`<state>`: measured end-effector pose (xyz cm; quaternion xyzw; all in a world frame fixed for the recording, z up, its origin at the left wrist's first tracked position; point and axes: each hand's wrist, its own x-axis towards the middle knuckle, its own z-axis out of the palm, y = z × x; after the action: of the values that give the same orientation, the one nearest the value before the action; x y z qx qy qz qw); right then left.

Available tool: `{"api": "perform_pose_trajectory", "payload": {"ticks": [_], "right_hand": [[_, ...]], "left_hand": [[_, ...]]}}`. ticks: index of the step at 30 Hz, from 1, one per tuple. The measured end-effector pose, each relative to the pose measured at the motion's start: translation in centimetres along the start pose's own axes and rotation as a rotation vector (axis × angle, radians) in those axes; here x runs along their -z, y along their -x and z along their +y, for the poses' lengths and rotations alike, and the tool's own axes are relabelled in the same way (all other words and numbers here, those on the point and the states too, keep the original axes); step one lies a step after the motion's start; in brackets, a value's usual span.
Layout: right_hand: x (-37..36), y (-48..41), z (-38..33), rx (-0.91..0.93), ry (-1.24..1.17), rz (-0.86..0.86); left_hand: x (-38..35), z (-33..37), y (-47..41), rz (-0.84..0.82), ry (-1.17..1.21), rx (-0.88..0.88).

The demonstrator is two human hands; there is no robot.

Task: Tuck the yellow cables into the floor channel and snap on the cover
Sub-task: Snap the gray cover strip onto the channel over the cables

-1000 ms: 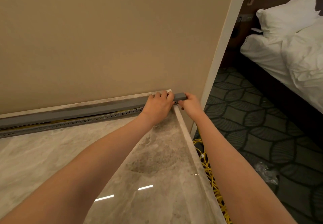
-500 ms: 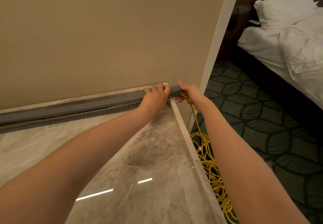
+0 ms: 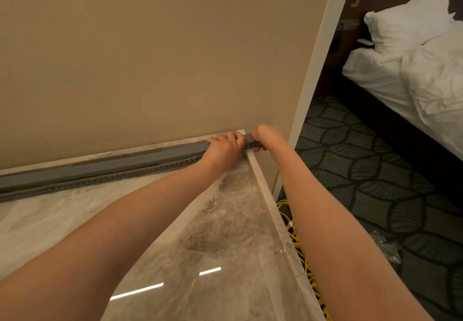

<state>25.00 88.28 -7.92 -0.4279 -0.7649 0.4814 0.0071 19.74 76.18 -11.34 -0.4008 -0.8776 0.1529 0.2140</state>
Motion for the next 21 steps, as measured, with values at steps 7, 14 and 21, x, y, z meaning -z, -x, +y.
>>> {"api": "perform_pose_trajectory", "payload": {"ticks": [7, 14, 21], "right_hand": [[1.4, 1.4, 0.2, 0.087, -0.167, -0.170], [-0.6, 1.1, -0.5, 0.200, 0.047, -0.011], [-5.3, 4.4, -3.8, 0.459, 0.323, 0.125]], "left_hand": [[1.6, -0.5, 0.3, -0.124, 0.252, -0.158], [2.7, -2.7, 1.0, -0.245, 0.501, -0.111], [2.5, -7.7, 4.0, -0.311, 0.549, 0.039]]}}
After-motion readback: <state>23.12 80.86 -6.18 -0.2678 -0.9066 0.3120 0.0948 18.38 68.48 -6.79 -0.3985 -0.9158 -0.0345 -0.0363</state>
